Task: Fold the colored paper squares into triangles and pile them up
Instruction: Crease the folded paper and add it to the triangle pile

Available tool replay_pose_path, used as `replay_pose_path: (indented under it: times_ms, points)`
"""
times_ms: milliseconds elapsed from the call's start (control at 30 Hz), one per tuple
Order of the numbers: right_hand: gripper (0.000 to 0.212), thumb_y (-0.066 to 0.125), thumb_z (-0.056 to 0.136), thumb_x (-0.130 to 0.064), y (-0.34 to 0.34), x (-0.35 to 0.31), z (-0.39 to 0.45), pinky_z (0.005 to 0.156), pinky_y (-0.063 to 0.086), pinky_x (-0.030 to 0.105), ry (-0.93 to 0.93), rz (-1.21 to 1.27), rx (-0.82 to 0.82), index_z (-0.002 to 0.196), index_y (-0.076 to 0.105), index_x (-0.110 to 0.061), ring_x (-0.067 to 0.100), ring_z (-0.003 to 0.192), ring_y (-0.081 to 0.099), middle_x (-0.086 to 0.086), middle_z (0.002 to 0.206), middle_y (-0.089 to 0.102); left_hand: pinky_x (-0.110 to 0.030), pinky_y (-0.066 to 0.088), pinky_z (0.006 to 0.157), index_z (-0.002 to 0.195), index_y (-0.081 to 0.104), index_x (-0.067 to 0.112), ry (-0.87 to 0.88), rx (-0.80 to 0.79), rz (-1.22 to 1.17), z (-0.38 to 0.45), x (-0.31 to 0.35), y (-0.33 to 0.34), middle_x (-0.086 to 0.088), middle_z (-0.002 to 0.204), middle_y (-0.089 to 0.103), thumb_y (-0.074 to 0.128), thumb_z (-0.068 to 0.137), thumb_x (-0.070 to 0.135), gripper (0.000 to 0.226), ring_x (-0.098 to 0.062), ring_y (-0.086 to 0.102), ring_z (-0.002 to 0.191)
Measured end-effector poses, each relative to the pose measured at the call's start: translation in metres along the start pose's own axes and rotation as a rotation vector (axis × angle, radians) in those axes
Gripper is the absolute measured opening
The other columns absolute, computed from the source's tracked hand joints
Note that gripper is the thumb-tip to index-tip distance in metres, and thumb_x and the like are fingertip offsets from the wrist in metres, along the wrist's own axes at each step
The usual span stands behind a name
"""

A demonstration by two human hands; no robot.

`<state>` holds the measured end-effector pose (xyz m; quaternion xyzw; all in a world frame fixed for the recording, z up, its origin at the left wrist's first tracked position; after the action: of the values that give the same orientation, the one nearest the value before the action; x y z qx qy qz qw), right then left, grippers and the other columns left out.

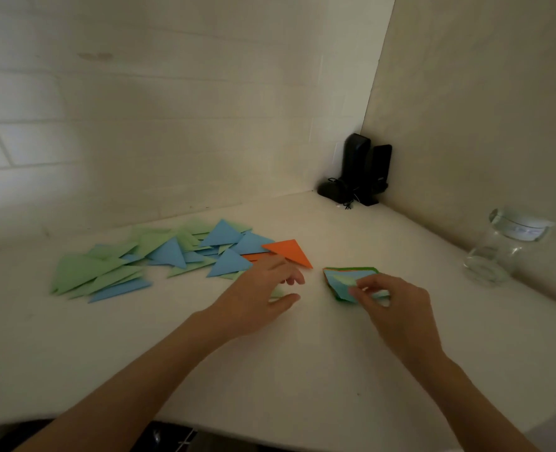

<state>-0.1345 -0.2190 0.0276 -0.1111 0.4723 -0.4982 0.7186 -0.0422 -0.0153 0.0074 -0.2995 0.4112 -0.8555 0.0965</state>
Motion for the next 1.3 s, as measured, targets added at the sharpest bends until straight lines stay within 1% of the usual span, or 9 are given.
replay_pose_path:
  times_ms: [67,133,300,400,600,767,933,1067,1300]
  points:
    - [0.010,0.079,0.073,-0.027,0.005,-0.024,-0.015,0.072,0.046,0.026,-0.177,-0.057,-0.018,0.075,0.069,-0.025,0.006,0.071,0.060,-0.018,0.074,0.063,-0.011,0.039,0.080,0.110,0.058,0.028,0.012,-0.007,-0.011,-0.015,0.007,-0.004,0.014,0.103,0.050,0.069,0.083,0.028,0.029,0.002,0.045,0.096]
    - [0.010,0.076,0.074,-0.033,0.015,-0.038,-0.032,0.071,0.046,0.030,-0.278,-0.075,-0.079,0.077,0.068,-0.028,0.008,0.073,0.059,-0.018,0.076,0.064,-0.011,0.039,0.081,0.112,0.057,0.031,0.016,-0.064,-0.056,-0.031,0.013,-0.004,0.016,0.107,0.049,0.070,0.082,0.036,0.034,0.003,0.045,0.101]
    - [0.020,0.053,0.078,-0.050,0.042,-0.037,-0.060,0.063,0.051,0.035,-0.282,-0.084,-0.237,0.074,0.064,-0.033,0.006,0.072,0.057,-0.019,0.076,0.064,-0.021,0.042,0.087,0.103,0.063,0.029,0.029,-0.171,-0.058,-0.058,0.014,0.006,0.018,0.107,0.051,0.064,0.081,0.054,0.034,0.001,0.047,0.102]
    - [0.022,0.055,0.078,-0.052,0.051,-0.031,-0.067,0.069,0.049,0.029,-0.228,-0.026,-0.312,0.075,0.065,-0.032,0.002,0.075,0.056,-0.020,0.080,0.063,-0.022,0.042,0.086,0.094,0.066,0.027,-0.004,-0.136,-0.068,-0.062,0.013,0.007,0.017,0.102,0.055,0.061,0.082,0.055,0.030,0.000,0.049,0.098]
    - [0.028,0.056,0.079,-0.054,0.050,-0.028,-0.067,0.075,0.041,0.008,-0.163,0.071,-0.312,0.074,0.070,-0.031,-0.004,0.079,0.057,-0.023,0.083,0.063,-0.021,0.044,0.079,0.079,0.065,0.027,-0.083,-0.061,-0.148,-0.058,0.013,0.010,0.014,0.091,0.059,0.062,0.080,0.057,0.030,-0.003,0.053,0.089]
    - [0.027,0.054,0.075,-0.053,0.054,-0.029,-0.064,0.070,0.046,0.017,-0.115,0.085,-0.306,0.071,0.068,-0.029,0.000,0.074,0.059,-0.018,0.077,0.062,-0.012,0.040,0.074,0.074,0.066,0.027,-0.165,-0.065,-0.206,-0.055,0.008,0.011,0.015,0.087,0.060,0.071,0.075,0.046,0.019,-0.002,0.056,0.086]
    - [0.023,0.061,0.069,-0.056,0.054,-0.027,-0.060,0.067,0.043,0.010,-0.045,0.120,-0.319,0.068,0.066,-0.033,0.000,0.074,0.059,-0.019,0.072,0.062,-0.008,0.038,0.068,0.072,0.068,0.027,-0.254,-0.081,-0.242,-0.051,0.006,0.012,0.013,0.084,0.063,0.080,0.071,0.035,0.014,-0.003,0.058,0.082]
    - [0.018,0.080,0.068,-0.034,0.056,-0.026,-0.060,0.069,0.040,0.005,0.025,0.136,-0.344,0.077,0.065,-0.035,0.000,0.083,0.057,-0.018,0.076,0.062,-0.008,0.036,0.066,0.074,0.066,0.029,-0.289,-0.098,-0.257,-0.050,0.006,0.009,0.013,0.079,0.060,0.082,0.068,0.025,0.017,0.000,0.054,0.079]
    - [0.025,0.078,0.070,-0.019,0.058,-0.023,-0.054,0.069,0.037,0.002,0.094,0.182,-0.468,0.084,0.065,-0.034,-0.003,0.086,0.054,-0.017,0.080,0.064,-0.010,0.038,0.068,0.078,0.067,0.034,-0.293,-0.141,-0.246,-0.051,0.002,0.010,0.015,0.086,0.060,0.081,0.069,0.025,0.019,-0.006,0.053,0.082]
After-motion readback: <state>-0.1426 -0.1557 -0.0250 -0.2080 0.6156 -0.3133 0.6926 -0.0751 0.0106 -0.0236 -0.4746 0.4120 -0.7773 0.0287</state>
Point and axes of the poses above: each hand's wrist, its own z-axis towards the middle knuckle, its own y-axis out of the palm, x = y × z, the point moved 4 cm from there along z, towards the middle knuckle
